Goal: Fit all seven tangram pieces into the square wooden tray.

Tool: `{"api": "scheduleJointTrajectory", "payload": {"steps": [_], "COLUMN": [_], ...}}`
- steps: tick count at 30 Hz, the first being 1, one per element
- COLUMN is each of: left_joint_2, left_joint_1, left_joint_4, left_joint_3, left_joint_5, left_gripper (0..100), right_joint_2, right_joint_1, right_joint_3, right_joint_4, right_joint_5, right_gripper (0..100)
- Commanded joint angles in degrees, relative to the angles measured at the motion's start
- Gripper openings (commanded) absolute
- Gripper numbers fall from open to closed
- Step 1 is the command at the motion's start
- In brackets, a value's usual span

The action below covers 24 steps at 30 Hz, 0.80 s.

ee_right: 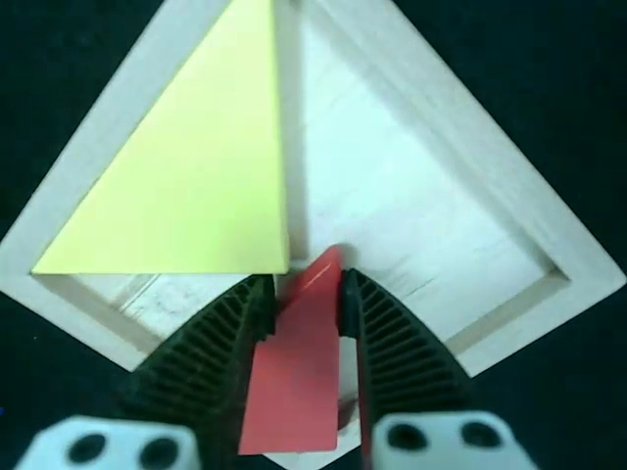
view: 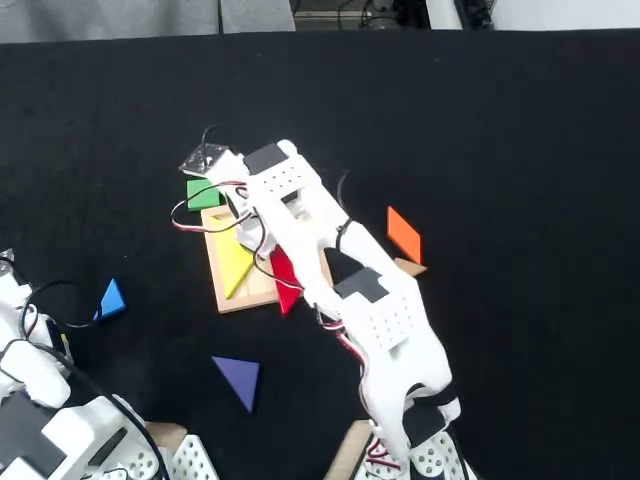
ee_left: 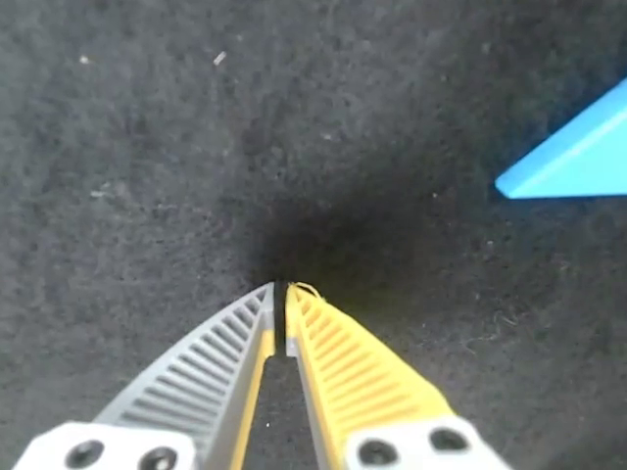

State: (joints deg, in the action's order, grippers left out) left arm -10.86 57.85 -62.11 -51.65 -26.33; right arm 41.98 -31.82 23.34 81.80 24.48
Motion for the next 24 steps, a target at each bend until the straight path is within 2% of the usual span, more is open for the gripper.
{"api": "scheduleJointTrajectory", "payload": {"steps": [1, 5, 17, 20, 24], "left_joint_2": [-0.4, -0.4, -0.3, -0.3, -0.3], "left_joint_1": [-0.7, -0.8, -4.4, -4.4, -4.5], "left_joint_4": [0.4, 0.4, 0.4, 0.3, 0.4], "left_joint_3": [-0.3, -0.3, -1.5, -1.5, -1.5], "left_joint_5": [-0.4, -0.4, -0.3, -0.3, -1.9], "left_gripper": [3, 3, 3, 3, 3], "right_joint_2": [-0.7, -3.7, -6.2, -10.4, -23.5], "right_joint_1": [1.0, -0.1, -10.7, -8.3, 0.1], "right_joint_3": [-0.8, 1.3, 2.0, 4.9, 6.6], "right_joint_4": [-0.4, 2.8, 7.5, 11.4, 18.9], "right_joint_5": [1.0, 0.8, -1.4, -2.3, -4.3], "right_gripper": [7.0, 1.3, 1.1, 1.1, 1.1]}}
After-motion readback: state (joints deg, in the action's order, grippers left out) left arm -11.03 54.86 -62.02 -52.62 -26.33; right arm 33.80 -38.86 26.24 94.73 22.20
